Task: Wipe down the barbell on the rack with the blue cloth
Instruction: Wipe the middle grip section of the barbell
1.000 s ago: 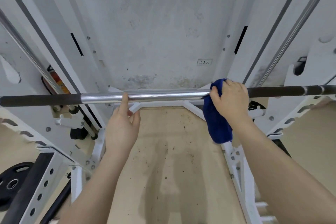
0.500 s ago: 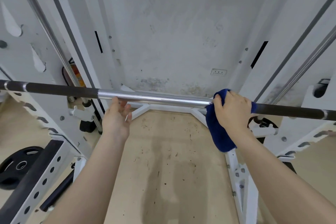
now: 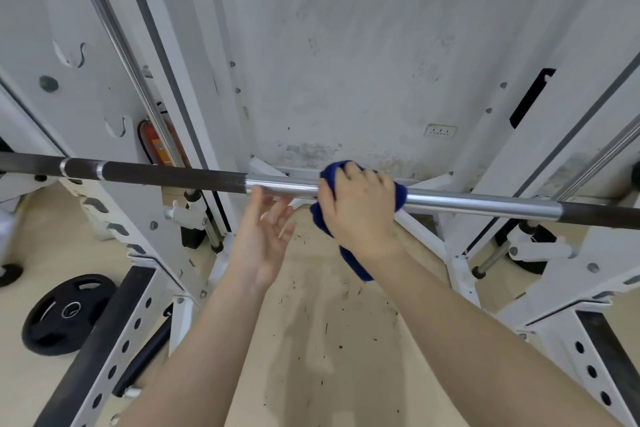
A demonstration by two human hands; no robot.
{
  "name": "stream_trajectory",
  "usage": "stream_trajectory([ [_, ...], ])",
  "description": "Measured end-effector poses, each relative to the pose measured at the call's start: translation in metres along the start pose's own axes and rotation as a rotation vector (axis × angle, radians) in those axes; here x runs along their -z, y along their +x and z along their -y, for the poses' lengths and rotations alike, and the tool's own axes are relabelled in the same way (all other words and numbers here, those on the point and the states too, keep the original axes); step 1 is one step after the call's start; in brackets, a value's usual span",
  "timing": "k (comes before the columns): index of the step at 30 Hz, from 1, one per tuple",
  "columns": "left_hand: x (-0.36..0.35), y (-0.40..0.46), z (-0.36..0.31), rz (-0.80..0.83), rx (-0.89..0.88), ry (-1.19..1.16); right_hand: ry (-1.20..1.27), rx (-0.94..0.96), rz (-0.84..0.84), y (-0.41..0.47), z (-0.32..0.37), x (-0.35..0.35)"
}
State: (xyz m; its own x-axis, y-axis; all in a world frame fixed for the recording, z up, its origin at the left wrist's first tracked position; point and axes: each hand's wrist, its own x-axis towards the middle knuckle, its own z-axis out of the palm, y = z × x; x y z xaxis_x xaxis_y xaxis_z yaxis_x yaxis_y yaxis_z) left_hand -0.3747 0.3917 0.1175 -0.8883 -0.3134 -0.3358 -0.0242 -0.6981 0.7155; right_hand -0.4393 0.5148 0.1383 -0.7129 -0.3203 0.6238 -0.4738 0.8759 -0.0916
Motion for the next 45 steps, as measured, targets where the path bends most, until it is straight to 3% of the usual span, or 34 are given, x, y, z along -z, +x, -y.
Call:
stream_trajectory([
  [3, 0.008, -0.003, -0.001, 0.074, 0.052, -0.234, 0.032, 0.052, 0.031, 0.008, 0.043, -0.009],
  [6, 0.017, -0.002, 0.000, 0.125, 0.064, -0.295, 0.038, 0.116, 0.088, 0.013, 0.070, -0.015],
  [13, 0.013, 0.002, 0.007, -0.013, 0.067, -0.370, 0.011, 0.203, 0.148, 0.012, 0.058, -0.014],
  [22, -0.049, 0.006, 0.079, -0.084, 0.246, 0.030, 0.009, 0.004, 0.184, -0.008, -0.083, 0.030],
  [26, -0.104, -0.003, 0.127, 0.005, 0.309, 0.086, -0.054, -0.085, 0.243, -0.023, -0.161, 0.053],
  [32, -0.178, -0.020, 0.173, 0.235, 0.262, 0.147, -0.197, -0.206, 0.166, -0.056, -0.262, 0.087],
  [41, -0.240, -0.027, 0.218, 0.236, 0.203, 0.204, -0.259, -0.223, 0.139, -0.068, -0.321, 0.098],
  [45, -0.248, -0.029, 0.228, 0.192, 0.130, 0.216, -0.146, -0.208, 0.181, -0.063, -0.316, 0.099],
])
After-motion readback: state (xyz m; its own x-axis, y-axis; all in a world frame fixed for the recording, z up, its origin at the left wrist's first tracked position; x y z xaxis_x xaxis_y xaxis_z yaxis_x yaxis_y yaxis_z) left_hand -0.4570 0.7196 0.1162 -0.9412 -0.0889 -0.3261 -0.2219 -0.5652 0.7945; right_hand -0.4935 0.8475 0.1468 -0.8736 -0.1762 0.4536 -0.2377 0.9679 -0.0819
